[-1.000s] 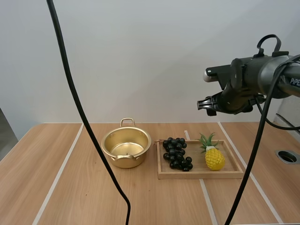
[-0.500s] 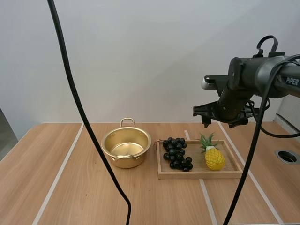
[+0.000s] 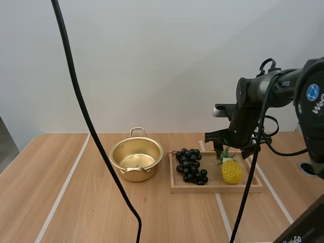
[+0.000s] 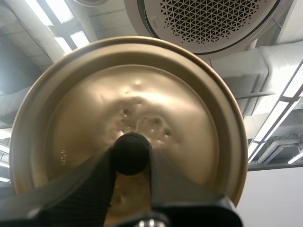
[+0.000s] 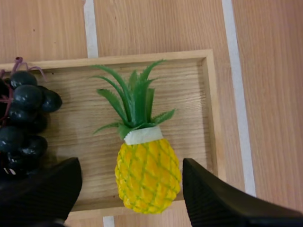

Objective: Open the pot, put the pineapple inside, and close it

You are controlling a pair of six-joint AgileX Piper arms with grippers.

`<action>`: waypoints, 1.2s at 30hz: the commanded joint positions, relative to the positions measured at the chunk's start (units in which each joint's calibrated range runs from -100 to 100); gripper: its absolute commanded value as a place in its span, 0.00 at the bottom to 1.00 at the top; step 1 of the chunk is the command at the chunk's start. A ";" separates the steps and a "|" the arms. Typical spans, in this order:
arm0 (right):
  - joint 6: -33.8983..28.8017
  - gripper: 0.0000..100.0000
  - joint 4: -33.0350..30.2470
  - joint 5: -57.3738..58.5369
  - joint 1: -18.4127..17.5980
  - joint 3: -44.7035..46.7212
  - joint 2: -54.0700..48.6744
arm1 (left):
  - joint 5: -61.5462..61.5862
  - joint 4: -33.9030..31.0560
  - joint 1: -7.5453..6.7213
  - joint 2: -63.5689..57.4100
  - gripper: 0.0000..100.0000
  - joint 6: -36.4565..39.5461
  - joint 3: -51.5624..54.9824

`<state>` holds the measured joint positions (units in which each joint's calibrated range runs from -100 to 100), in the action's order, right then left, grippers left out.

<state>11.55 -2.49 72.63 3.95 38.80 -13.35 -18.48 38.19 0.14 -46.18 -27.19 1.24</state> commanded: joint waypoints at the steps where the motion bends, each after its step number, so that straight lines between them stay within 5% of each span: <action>1: 0.35 1.00 -0.54 0.67 0.22 -0.50 1.23 | -1.25 0.09 -0.10 -0.28 0.00 -0.13 -0.41; 14: 0.35 1.00 -2.29 1.34 0.22 -0.50 8.33 | -2.71 0.09 -0.10 -0.28 0.00 -0.13 -0.41; 21: 0.35 1.00 -2.51 -0.07 0.22 -0.50 9.60 | -15.10 -0.05 -0.10 -0.28 0.00 4.56 -0.41; 28: 0.35 1.00 -3.05 -0.69 0.22 -0.50 9.60 | -14.22 -14.95 -0.10 -0.28 0.00 14.62 -0.41; 36: 1.49 1.00 -3.19 -1.62 0.22 -0.50 10.21 | -12.52 -16.40 -0.10 -0.42 0.00 15.42 -0.41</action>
<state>12.13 -5.10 71.16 3.95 38.80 -3.23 -32.08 22.44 0.14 -46.18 -12.54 1.24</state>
